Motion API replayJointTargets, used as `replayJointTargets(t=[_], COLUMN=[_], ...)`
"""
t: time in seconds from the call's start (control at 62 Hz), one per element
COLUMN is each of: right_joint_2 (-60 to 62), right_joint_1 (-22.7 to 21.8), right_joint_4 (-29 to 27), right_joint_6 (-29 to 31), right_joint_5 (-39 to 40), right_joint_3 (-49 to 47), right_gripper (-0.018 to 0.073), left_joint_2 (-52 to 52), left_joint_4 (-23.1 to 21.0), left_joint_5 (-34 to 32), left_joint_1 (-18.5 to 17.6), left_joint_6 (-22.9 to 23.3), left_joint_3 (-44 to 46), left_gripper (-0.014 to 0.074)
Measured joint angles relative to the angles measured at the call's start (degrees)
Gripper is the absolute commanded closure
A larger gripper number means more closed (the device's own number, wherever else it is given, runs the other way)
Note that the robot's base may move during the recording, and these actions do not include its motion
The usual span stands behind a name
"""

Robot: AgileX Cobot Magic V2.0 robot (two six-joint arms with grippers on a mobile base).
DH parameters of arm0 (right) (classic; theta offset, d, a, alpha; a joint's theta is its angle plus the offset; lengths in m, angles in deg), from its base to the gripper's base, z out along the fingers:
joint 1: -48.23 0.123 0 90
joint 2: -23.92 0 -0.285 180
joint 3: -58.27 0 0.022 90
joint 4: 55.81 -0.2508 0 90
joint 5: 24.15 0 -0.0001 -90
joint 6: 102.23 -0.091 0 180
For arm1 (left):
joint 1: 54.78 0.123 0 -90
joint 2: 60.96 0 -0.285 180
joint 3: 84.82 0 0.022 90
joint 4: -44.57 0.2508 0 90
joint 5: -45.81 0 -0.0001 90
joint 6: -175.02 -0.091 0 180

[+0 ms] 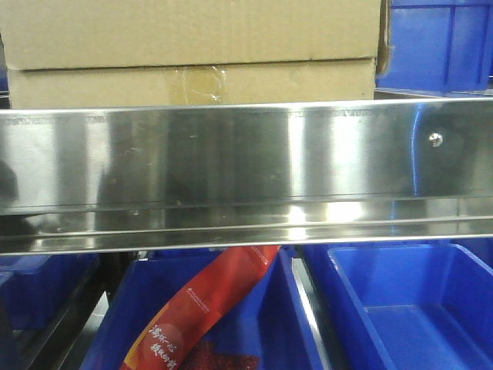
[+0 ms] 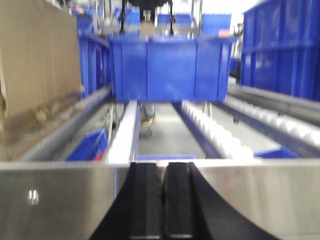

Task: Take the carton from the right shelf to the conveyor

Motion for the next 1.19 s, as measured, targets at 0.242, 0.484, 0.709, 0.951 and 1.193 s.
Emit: replayJointTargets(t=[0.242,0.484,0.709,0.951,1.193], right_joint_2=[0.0,0.12,-8.06,-22.67,-35.21], right_joint_1=[0.0,0.0,0.0,0.12,7.94], right_joint_4=[-0.98,-3.51,-3.72,-3.72,-3.72], right_joint_6=[0.0,-0.11,-0.11,-0.11,1.17], right_joint_5=[3.92,-9.96,-16.95,-17.26,-21.0], right_joint_3=[0.0,-12.56,-27.64,-36.18,-49.17], right_gripper=[0.0628,0.047,0.0033,0.0011,0.0011], left_joint_2=[0.0,-0.12,4.89,17.64,31.45], left_joint_4=[0.0,2.08,6.28,6.65,6.74], left_joint_5=[-4.88,2.63,15.72,20.73,27.29], left_joint_1=[0.0,0.0,0.0,-0.46,-13.44], left_joint_6=[0.0,0.0,0.0,0.0,0.0], left_joint_3=[0.0,8.48,26.12,36.66,50.39], left_gripper=[0.0584,0.0472,0.0221,0.012,0.012])
